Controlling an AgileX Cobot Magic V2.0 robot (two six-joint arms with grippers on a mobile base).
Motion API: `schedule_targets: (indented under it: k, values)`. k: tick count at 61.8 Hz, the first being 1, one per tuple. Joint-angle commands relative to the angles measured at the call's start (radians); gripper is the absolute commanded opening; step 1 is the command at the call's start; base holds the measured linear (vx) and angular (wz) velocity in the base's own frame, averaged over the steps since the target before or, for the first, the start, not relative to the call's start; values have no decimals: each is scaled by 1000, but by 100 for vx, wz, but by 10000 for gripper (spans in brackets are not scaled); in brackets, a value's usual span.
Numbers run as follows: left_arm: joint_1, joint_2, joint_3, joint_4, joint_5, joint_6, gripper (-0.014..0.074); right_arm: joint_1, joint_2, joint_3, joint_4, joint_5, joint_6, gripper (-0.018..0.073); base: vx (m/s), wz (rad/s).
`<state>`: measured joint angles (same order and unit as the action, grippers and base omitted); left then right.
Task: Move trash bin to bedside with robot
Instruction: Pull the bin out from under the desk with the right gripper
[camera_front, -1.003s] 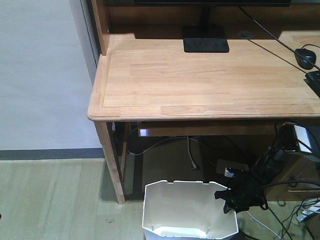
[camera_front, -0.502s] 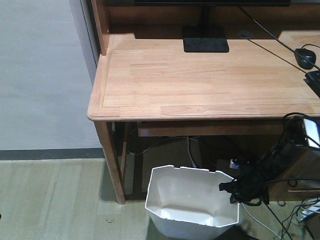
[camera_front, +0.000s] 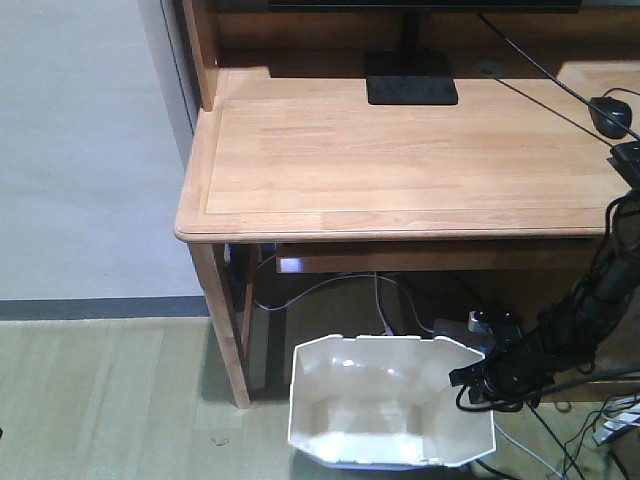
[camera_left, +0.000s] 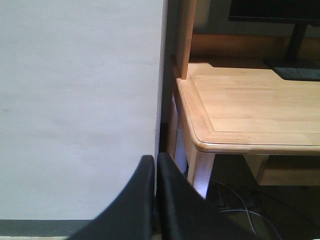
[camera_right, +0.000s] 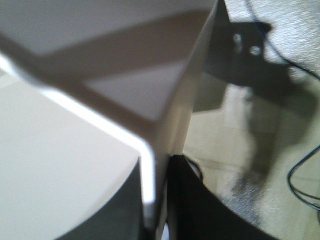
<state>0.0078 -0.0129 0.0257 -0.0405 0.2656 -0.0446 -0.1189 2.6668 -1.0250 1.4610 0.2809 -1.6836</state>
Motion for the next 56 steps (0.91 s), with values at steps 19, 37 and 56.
schedule_targets:
  k: [19,37,56]
  values:
    - [1,-14,12,-4,-69,-6,-6,-44,-296,175,3,211,-88,-3,0,0]
    - [1,-14,12,-4,-69,-6,-6,-122,-450,228,-33,379,-85,-3,0,0]
    - [1,-14,12,-4,-69,-6,-6,-96,-580,325,-44,401,-78,-3,0,0]
